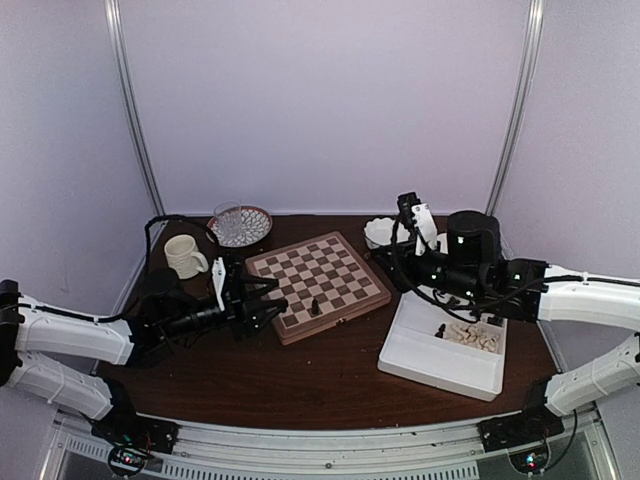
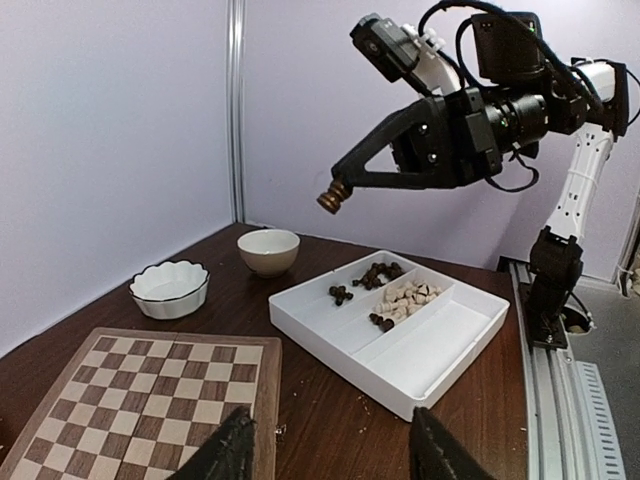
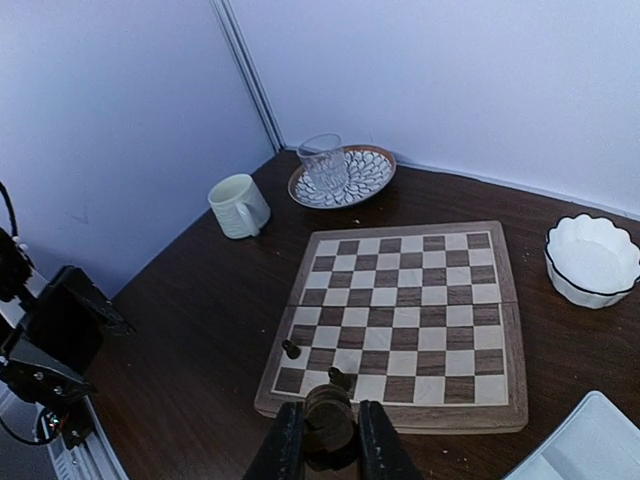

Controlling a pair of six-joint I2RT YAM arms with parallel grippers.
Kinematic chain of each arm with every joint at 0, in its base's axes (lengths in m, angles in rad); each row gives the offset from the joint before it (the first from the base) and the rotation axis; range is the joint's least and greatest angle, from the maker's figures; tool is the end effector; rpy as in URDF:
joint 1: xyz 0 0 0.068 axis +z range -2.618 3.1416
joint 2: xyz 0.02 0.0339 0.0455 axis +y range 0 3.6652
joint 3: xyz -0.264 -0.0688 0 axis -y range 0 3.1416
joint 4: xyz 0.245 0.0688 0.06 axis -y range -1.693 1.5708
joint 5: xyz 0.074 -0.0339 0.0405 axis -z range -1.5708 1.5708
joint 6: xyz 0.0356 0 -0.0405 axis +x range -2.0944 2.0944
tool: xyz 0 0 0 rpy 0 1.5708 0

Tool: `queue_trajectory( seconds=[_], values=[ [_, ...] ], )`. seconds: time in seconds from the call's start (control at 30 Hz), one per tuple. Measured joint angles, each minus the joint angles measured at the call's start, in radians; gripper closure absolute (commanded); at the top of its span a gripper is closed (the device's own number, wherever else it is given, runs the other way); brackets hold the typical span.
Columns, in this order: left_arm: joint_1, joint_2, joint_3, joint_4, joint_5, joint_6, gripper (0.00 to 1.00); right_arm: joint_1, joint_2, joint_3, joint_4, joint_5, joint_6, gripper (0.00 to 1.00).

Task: Set up the chess pieces on the board
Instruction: Place the knight at g8.

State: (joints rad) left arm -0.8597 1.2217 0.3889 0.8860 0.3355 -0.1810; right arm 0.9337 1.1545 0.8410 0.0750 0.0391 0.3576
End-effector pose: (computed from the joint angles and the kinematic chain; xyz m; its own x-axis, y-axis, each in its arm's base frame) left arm 0.1519 -0.1943 0.2264 -0.1333 -0.1057 -0.9854 0.9210 0.3539 -0.1625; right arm 0.1625 0.2172 0.3106 -0.4049 0.0409 -0.9135 -0.6820 0.6519 0.3315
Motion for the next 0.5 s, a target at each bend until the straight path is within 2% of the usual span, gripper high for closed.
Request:
queue_trajectory(
  seconds=[0.17, 0.2, 0.3, 0.5],
  values=[
    [0.0, -0.051, 0.042, -0.177, -0.074, 0.02, 0.44, -0.006, 0.162, 0.157, -0.159, 0.035, -0.029, 1.0],
    [0.0, -0.057, 0.06, -0.214, -0.095, 0.02, 0.4, -0.006, 0.195, 0.183, -0.184, 0.035, -0.034, 1.0],
    [0.003, -0.071, 0.085, -0.276, -0.142, 0.017, 0.2, -0.008, 0.285, 0.246, -0.238, 0.03, -0.044, 1.0],
    [0.03, -0.075, 0.1, -0.4, -0.252, -0.045, 0.03, -0.009, 0.417, 0.354, -0.321, 0.017, -0.067, 1.0]
  ],
)
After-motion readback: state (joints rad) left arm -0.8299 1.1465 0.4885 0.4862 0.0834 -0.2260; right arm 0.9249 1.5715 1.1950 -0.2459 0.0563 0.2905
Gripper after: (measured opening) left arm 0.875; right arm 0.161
